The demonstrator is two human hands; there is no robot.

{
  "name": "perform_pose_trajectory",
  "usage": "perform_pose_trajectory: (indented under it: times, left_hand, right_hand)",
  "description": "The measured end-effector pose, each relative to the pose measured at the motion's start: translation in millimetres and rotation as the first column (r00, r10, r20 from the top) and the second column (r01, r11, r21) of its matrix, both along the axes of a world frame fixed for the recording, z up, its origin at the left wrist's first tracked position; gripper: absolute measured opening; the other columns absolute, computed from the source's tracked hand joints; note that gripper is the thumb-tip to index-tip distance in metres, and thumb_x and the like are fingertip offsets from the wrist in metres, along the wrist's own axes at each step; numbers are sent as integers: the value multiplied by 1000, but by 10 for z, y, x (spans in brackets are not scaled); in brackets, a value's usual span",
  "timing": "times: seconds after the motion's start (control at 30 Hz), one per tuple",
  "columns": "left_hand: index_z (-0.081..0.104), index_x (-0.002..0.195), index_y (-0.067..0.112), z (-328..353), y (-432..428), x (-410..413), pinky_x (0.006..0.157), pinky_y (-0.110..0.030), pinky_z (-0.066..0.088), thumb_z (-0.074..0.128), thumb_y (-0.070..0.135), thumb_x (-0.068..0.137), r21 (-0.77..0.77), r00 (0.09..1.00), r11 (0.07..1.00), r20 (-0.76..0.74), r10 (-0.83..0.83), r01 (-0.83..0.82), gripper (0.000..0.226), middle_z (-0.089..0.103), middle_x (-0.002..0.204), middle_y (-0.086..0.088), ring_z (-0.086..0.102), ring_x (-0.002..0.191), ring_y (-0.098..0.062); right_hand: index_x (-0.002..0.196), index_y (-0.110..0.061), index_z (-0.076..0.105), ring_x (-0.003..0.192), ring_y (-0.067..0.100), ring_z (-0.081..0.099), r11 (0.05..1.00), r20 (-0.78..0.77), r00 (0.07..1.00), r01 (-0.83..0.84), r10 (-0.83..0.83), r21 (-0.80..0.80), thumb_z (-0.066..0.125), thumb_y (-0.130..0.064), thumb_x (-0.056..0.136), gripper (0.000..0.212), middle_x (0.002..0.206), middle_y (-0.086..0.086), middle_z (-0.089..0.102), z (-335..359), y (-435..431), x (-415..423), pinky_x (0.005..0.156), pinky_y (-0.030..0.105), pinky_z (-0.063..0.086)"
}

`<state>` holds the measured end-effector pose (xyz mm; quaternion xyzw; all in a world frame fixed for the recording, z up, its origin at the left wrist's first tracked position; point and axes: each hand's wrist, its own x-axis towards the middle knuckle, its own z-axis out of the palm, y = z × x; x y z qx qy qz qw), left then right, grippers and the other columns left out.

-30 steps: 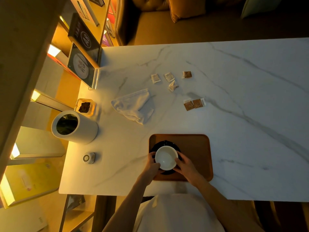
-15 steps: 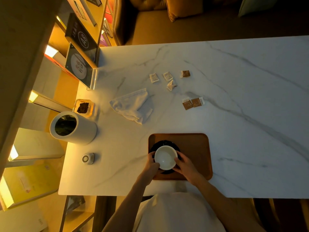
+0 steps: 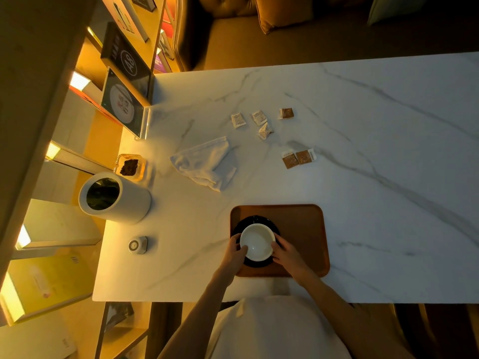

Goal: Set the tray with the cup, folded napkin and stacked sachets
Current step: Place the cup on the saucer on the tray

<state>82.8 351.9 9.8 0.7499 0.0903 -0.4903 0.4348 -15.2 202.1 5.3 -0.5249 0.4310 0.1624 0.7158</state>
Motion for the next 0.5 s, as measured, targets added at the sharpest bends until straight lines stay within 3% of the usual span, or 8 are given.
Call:
perform_pose_trajectory:
  times: [0.17, 0.3, 0.5]
  left_hand:
    - [31, 146, 20, 1, -8, 13, 88, -33, 50, 46, 19, 100, 19, 1000, 1000, 22, -10, 9, 48, 47, 136, -10, 52, 116, -26]
    - [32, 145, 20, 14, -14, 2, 77, -26, 48, 45, 20, 101, 24, 999, 1000, 36, -15, 14, 47, 48, 134, -9, 52, 112, -22]
    - [32, 145, 20, 39, -16, 11, 70, -21, 47, 45, 18, 101, 22, 999, 999, 27, -26, 26, 46, 48, 128, -6, 53, 103, -16]
  right_hand:
    - [147, -22, 32, 117, 17, 49, 999, 22, 999, -38, 39, -36, 45, -28, 100, 50, 138, 6, 47, -29, 18, -18, 88, 23, 48]
    - [147, -23, 34, 120, 19, 49, 997, 23, 998, -49, 50, -57, 45, -30, 100, 48, 138, 5, 49, -53, 15, -35, 99, 31, 46]
    - [147, -24, 33, 117, 16, 49, 998, 22, 998, -51, 52, -36, 45, -31, 100, 49, 135, 2, 49, -56, 3, -41, 93, 26, 46]
